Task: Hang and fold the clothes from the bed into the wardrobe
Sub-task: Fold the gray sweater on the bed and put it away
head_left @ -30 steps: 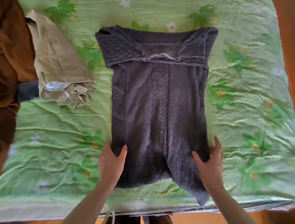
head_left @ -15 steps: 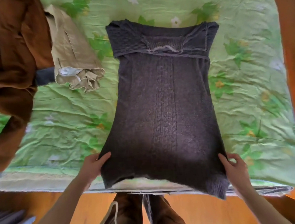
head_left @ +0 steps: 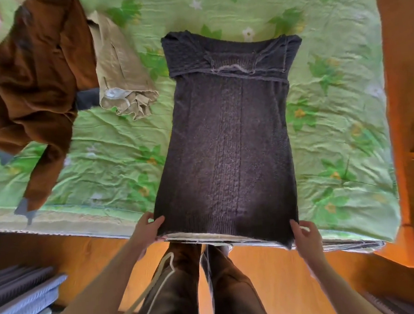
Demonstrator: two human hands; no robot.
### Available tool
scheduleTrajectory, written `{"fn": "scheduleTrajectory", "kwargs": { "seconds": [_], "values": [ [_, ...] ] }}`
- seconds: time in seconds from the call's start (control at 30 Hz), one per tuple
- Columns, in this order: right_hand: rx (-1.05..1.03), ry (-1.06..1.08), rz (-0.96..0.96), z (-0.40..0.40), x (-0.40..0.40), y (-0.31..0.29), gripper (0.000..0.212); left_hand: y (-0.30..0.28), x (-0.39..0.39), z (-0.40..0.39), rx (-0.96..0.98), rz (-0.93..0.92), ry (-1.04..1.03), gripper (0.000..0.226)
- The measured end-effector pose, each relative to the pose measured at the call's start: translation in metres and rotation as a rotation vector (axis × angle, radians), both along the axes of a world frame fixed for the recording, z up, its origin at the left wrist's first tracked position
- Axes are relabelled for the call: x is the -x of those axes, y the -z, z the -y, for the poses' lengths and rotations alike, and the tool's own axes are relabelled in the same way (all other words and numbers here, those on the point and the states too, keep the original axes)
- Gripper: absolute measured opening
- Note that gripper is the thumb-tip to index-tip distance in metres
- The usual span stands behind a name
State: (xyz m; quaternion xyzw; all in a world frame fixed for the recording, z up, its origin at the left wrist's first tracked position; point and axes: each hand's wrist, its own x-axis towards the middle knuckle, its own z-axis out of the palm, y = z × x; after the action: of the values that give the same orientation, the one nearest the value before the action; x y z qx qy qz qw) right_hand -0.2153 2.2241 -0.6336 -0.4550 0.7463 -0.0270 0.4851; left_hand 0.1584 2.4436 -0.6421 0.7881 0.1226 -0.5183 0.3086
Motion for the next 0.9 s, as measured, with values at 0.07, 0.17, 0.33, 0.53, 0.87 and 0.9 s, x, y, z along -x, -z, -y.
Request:
{"fn": "scheduleTrajectory", "kwargs": {
  "seconds": [0.07,0.17,0.33,0.53,0.87,0.9],
  "values": [
    [-0.098,-0.041,0.04,-0.009,-0.002,-0.008,0.031,-0.012,0.01,0.0,-0.008,-0.033,-0.013,0.012],
    [-0.155,-0.064,0.084,-0.02,-0.013,-0.026,0.028,-0.032,0.021,0.004,0.016,-0.093,0.014,0.016],
    [-0.119,0.144,0.023,-0.027,-0.025,-0.049,0.017,-0.062,0.024,0.023,-0.001,-0.017,-0.018,0.016],
    [-0.016,0.315,-0.098,-0.009,-0.048,-0.074,0.015,-0.079,0.013,0.041,-0.005,-0.044,-0.11,0.015],
    [-0.12,0.662,0.091,0.107,-0.099,-0.08,0.016,-0.087,-0.07,0.146,0.125,-0.206,-0.423,0.021],
    [-0.102,0.636,0.145,0.121,-0.108,-0.083,0.014,-0.087,-0.079,0.161,0.149,-0.217,-0.441,0.024]
  ]
}}
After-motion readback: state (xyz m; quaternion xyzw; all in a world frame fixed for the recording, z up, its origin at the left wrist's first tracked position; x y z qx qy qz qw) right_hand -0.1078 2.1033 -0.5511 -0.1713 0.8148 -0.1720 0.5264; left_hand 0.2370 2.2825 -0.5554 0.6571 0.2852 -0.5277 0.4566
